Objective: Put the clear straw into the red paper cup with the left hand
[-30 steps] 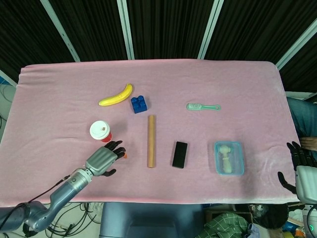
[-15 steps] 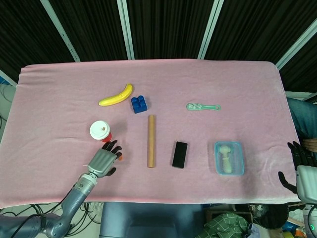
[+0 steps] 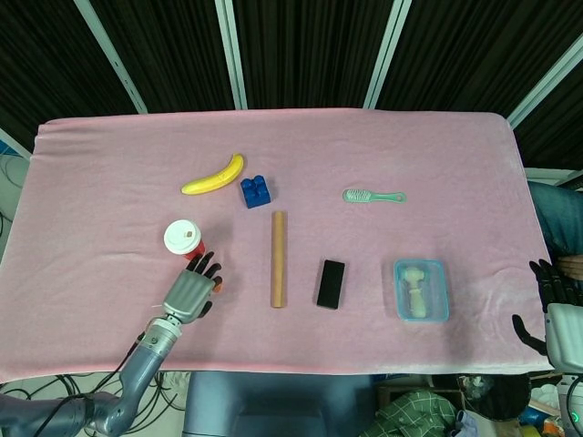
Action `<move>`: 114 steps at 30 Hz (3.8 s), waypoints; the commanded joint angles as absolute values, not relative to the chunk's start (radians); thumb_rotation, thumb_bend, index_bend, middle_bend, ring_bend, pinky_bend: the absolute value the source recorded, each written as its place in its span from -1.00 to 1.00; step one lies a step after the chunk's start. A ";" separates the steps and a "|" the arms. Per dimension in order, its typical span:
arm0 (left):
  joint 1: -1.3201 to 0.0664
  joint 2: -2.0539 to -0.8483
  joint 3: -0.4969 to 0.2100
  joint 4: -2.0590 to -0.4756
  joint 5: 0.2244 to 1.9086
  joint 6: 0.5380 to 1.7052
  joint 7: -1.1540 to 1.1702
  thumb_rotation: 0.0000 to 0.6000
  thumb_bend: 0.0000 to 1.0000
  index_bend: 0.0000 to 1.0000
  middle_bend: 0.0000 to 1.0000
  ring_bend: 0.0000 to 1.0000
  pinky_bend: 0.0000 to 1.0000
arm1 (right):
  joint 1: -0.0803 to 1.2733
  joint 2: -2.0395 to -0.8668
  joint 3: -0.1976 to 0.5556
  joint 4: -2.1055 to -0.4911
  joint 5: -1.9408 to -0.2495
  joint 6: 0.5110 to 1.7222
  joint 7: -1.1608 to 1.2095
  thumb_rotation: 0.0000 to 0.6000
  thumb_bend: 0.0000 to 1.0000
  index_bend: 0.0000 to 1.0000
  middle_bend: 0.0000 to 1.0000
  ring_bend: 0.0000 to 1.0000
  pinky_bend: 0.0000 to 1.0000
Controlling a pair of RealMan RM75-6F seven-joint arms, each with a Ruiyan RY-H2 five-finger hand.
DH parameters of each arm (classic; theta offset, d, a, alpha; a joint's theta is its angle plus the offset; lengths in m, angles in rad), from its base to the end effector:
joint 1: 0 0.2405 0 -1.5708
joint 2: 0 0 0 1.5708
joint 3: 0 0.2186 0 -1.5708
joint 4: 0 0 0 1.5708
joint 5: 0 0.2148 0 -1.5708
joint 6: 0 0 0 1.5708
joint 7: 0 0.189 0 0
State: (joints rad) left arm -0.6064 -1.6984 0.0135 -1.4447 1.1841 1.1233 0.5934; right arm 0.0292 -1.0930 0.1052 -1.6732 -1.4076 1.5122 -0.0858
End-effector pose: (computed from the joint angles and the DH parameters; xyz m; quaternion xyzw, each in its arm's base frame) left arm -0.1427 0.2863 -0.0861 -0.7902 -0.3127 -0.2961 0.4361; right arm -0.2897 -0.2176 0.1606 0.5497 -0.3863 0.3656 0.6442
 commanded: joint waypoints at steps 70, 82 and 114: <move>-0.652 -1.675 -0.139 -1.678 1.184 1.021 0.443 1.00 -0.22 0.23 -0.46 -0.91 -0.83 | 0.031 -1.096 0.104 -1.674 -1.404 1.505 -0.083 1.00 -0.48 -0.89 -0.92 -0.68 -0.60; -0.727 -1.614 -0.257 -1.752 1.170 0.912 0.237 1.00 -0.22 0.28 -0.43 -0.91 -0.82 | 0.030 -1.097 0.104 -1.675 -1.405 1.506 -0.086 1.00 -0.48 -0.89 -0.92 -0.68 -0.60; -0.755 -1.213 -0.603 -1.855 0.871 0.680 -0.332 1.00 -0.22 0.33 -0.40 -0.91 -0.77 | 0.030 -1.101 0.102 -1.676 -1.402 1.505 -0.097 1.00 -0.48 -0.89 -0.92 -0.68 -0.60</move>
State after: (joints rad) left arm -0.7677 -1.2327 -0.5950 -1.8415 0.8757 0.6843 -0.3113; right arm 0.0301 -1.1006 0.1023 -1.6764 -1.4023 1.5049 -0.0975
